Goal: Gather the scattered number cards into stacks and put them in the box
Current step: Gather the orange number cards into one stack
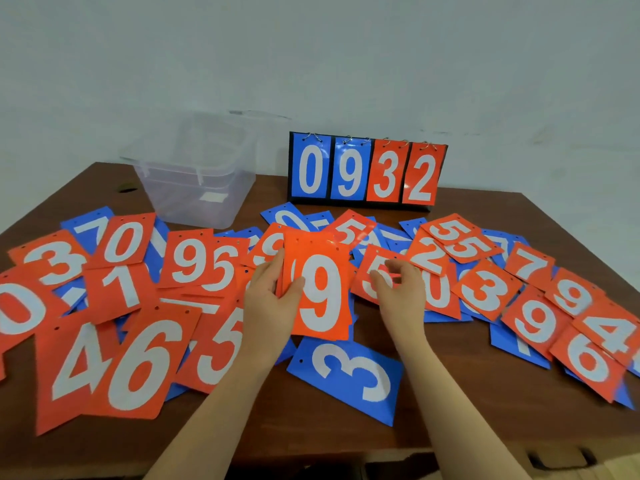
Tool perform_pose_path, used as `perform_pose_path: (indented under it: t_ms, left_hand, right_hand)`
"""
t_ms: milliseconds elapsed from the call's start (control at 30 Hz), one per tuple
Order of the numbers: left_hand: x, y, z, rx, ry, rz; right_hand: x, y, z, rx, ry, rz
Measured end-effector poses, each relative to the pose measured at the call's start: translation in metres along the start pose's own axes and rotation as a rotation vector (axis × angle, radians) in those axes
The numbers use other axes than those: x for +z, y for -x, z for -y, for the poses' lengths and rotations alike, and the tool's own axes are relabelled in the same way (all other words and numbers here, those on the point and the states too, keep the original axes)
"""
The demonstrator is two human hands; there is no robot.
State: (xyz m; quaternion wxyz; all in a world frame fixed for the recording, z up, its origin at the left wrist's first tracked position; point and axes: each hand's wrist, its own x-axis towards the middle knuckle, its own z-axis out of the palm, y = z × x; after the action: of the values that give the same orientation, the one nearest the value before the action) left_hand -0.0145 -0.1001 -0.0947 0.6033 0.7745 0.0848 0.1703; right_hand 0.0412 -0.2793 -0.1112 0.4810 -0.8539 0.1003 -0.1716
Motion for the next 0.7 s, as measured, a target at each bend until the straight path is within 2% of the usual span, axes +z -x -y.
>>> perform_pose_path:
  t_ms: [133,233,300,433,533,700]
  left_hand:
    - [0.005,-0.018,0.011,0.021,-0.043,0.011]
    - [0.012,-0.030,0.017,0.036,-0.061,0.063]
    - [0.017,-0.035,0.020,0.029,-0.072,0.073]
    - [0.023,-0.038,0.024,0.031,-0.075,0.079]
    - [0.023,-0.036,0.025,0.036,-0.070,0.064]
    - [0.015,-0.028,0.018,0.043,-0.086,-0.026]
  right_hand:
    - [0.003,-0.025,-0.011,0.053,0.289,-0.037]
    - [0.005,-0.033,-0.014,0.184,0.477,0.044]
    - [0.007,-0.036,-0.018,0.187,0.512,0.103]
    - [0.006,-0.043,-0.022,0.154,0.416,0.174]
    - [0.005,-0.040,-0.022,0.081,0.264,0.107]
    - [-0.010,-0.024,-0.006,0.017,-0.122,-0.064]
